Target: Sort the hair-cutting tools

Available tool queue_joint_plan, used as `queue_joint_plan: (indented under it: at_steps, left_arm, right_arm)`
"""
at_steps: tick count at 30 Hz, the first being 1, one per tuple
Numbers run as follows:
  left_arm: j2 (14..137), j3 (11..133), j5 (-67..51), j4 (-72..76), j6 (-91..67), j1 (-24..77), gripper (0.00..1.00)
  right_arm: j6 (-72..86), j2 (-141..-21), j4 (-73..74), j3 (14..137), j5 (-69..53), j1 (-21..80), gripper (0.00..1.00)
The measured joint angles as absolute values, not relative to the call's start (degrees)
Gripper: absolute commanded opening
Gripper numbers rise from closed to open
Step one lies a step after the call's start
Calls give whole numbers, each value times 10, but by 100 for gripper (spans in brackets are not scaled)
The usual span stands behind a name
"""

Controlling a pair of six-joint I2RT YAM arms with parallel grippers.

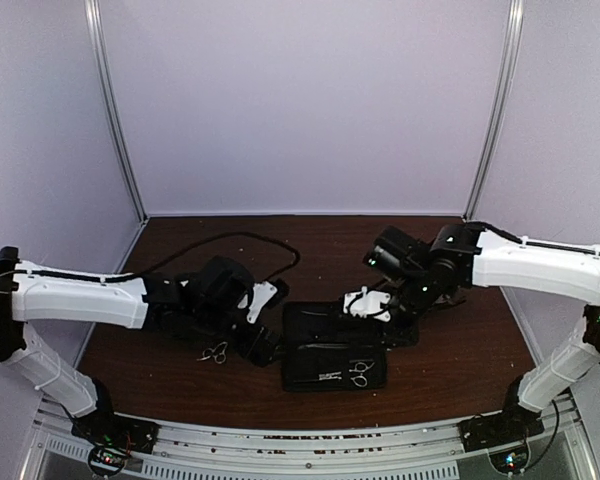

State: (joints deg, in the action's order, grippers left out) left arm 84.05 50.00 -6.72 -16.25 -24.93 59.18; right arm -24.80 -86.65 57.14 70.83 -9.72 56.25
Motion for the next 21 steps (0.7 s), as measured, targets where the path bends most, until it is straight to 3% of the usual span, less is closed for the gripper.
queue_joint_plan:
  at_steps: [10,16,21]
  left_arm:
    - [774,768,-61,-337,-291,514,98]
    - [781,979,-106,-392,-363,441,98]
    - [786,1073,-148,-395,-408,439,98]
  right_arm:
    - [-254,-773,553,669,-155,392,38]
    - [-256,-750,528,650,-154,374,39]
    - [-258,-739,516,621,-142,372,39]
